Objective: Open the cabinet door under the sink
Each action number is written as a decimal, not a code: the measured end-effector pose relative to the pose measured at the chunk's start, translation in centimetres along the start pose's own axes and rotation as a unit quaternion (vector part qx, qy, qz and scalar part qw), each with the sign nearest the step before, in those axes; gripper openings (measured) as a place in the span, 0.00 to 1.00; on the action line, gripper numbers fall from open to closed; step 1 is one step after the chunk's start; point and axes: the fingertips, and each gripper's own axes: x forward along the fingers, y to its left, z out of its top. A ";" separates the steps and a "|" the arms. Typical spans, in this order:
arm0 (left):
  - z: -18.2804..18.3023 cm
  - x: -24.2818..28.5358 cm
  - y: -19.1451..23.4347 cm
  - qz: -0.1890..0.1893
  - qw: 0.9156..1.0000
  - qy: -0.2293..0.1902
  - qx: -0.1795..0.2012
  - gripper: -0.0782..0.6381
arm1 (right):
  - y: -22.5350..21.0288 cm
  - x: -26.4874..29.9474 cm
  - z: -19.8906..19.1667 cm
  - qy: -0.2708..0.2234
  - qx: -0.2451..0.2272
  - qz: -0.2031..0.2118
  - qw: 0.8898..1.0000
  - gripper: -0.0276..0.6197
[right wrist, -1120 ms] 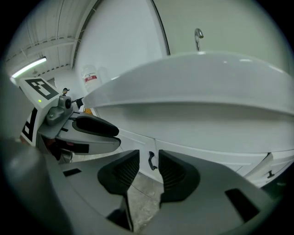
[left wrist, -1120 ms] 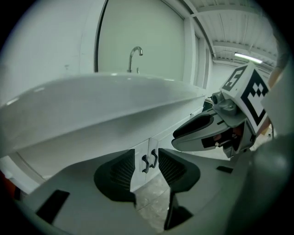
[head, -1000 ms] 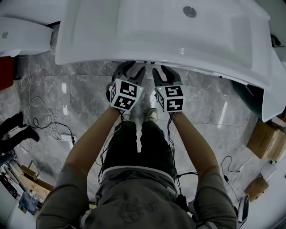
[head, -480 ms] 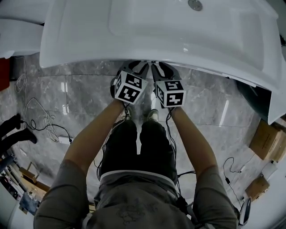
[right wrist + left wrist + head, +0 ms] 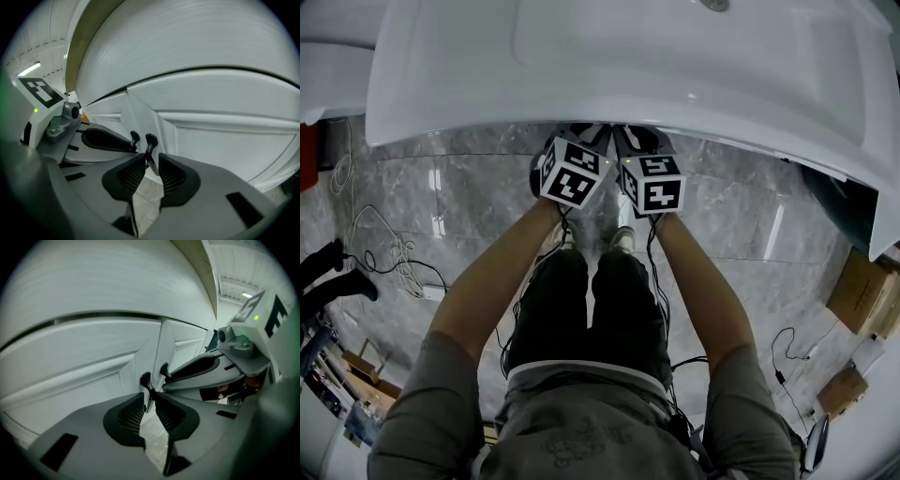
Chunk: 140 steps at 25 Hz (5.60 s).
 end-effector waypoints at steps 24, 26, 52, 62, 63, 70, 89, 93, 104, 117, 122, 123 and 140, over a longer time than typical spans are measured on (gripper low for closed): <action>-4.2 -3.9 -3.4 -0.005 0.997 -0.047 0.058 0.17 | 2.1 -5.1 -4.7 -0.037 -0.050 -0.006 0.998 0.12; -5.2 -4.7 -4.0 -0.008 0.997 -0.043 0.064 0.17 | 2.3 -6.1 -5.7 -0.039 -0.040 -0.007 0.998 0.12; -15.4 -14.3 -4.5 -0.026 0.994 -0.101 0.028 0.17 | 0.2 -16.4 -15.1 -0.039 -0.074 0.011 0.996 0.12; -21.1 -19.4 -1.6 0.044 0.996 -0.081 -0.022 0.17 | -5.6 -22.2 -20.1 -0.041 0.068 -0.090 0.993 0.12; -21.5 -19.9 -1.1 0.052 0.995 -0.081 -0.037 0.17 | -6.2 -22.7 -20.6 -0.039 0.089 -0.107 0.990 0.12; -27.8 -23.4 1.7 0.135 0.974 -0.041 -0.178 0.15 | -12.2 -27.3 -24.7 -0.026 0.238 -0.252 0.937 0.12; -20.9 -20.9 -7.8 0.047 0.981 -0.041 -0.184 0.15 | -3.2 -24.5 -24.0 0.047 0.239 -0.224 0.944 0.12; -19.6 -22.5 -8.6 0.031 0.984 -0.029 -0.172 0.15 | -1.7 -25.0 -22.2 0.053 0.224 -0.204 0.952 0.12; -11.1 -27.6 -7.0 0.047 0.980 -0.082 -0.176 0.15 | 0.0 -28.5 -9.4 0.018 0.091 -0.162 0.982 0.12; 3.7 -35.5 -3.5 0.075 0.975 -0.162 -0.129 0.14 | 4.9 -34.1 9.6 -0.106 -0.058 -0.118 0.986 0.11; 8.8 -39.7 -3.1 0.102 0.972 -0.197 -0.084 0.14 | 6.0 -37.5 15.6 -0.156 -0.099 -0.118 0.976 0.11; 9.6 -40.5 -3.0 0.105 0.971 -0.202 -0.078 0.14 | 6.2 -38.3 16.7 -0.164 -0.103 -0.115 0.974 0.11; 24.6 -55.7 -5.0 0.138 0.925 -0.353 0.033 0.14 | 15.2 -52.0 30.1 -0.308 -0.167 -0.053 0.935 0.11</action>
